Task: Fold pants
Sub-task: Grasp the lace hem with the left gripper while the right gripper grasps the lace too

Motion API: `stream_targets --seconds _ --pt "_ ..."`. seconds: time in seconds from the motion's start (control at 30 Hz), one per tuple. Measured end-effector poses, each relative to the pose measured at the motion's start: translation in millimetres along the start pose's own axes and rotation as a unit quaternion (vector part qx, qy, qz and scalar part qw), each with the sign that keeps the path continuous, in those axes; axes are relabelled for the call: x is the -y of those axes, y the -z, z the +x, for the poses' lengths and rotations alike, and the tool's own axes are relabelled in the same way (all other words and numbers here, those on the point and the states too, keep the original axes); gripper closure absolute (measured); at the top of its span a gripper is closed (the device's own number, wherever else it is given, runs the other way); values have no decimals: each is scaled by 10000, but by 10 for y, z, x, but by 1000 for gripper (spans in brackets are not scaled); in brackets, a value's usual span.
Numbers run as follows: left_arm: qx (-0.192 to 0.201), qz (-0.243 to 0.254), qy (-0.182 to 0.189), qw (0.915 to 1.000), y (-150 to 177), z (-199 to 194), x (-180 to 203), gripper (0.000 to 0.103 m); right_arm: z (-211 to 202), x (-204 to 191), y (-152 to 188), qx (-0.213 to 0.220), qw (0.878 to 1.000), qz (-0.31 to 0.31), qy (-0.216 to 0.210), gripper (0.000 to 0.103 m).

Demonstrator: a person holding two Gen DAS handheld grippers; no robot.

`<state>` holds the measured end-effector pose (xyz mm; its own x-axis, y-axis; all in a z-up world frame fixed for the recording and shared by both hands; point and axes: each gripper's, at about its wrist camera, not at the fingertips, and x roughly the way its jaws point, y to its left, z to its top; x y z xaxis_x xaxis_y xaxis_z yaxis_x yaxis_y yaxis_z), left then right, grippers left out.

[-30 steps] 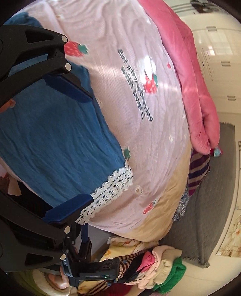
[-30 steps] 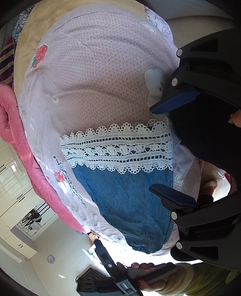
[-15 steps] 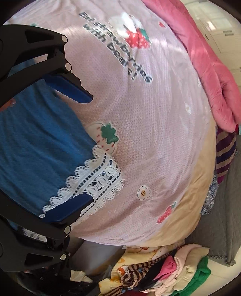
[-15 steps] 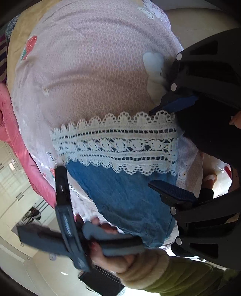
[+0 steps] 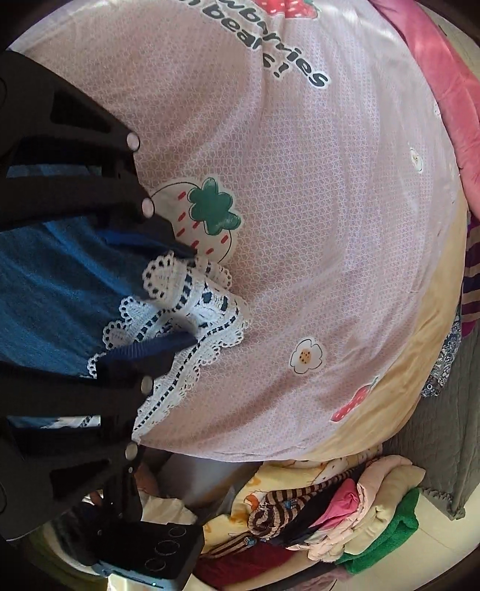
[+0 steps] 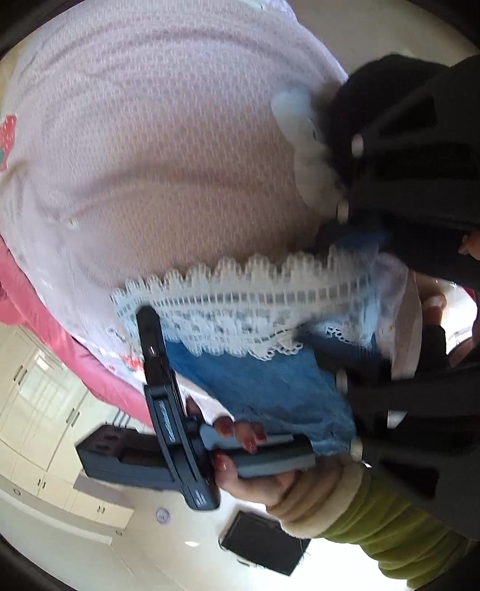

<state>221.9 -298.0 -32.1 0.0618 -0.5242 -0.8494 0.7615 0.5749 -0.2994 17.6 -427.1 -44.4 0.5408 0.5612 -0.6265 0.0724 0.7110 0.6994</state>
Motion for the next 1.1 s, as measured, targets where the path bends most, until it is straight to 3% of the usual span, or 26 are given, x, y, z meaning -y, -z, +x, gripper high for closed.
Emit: stream_targets --seconds 0.13,0.5,0.87,1.1 --pt "198 -208 324 9991 39 -137 -101 87 -105 -47 20 98 9997 -203 6 83" --pt "1190 -463 1092 9858 185 -779 -219 89 -230 -598 17 446 9950 -881 126 83" --pt "1887 -704 1172 9725 551 -1359 -475 89 -121 -1405 103 494 9779 -2025 144 84" --pt "1530 -502 725 9843 658 -1269 -449 89 -70 -1084 94 413 9827 -1654 721 84"
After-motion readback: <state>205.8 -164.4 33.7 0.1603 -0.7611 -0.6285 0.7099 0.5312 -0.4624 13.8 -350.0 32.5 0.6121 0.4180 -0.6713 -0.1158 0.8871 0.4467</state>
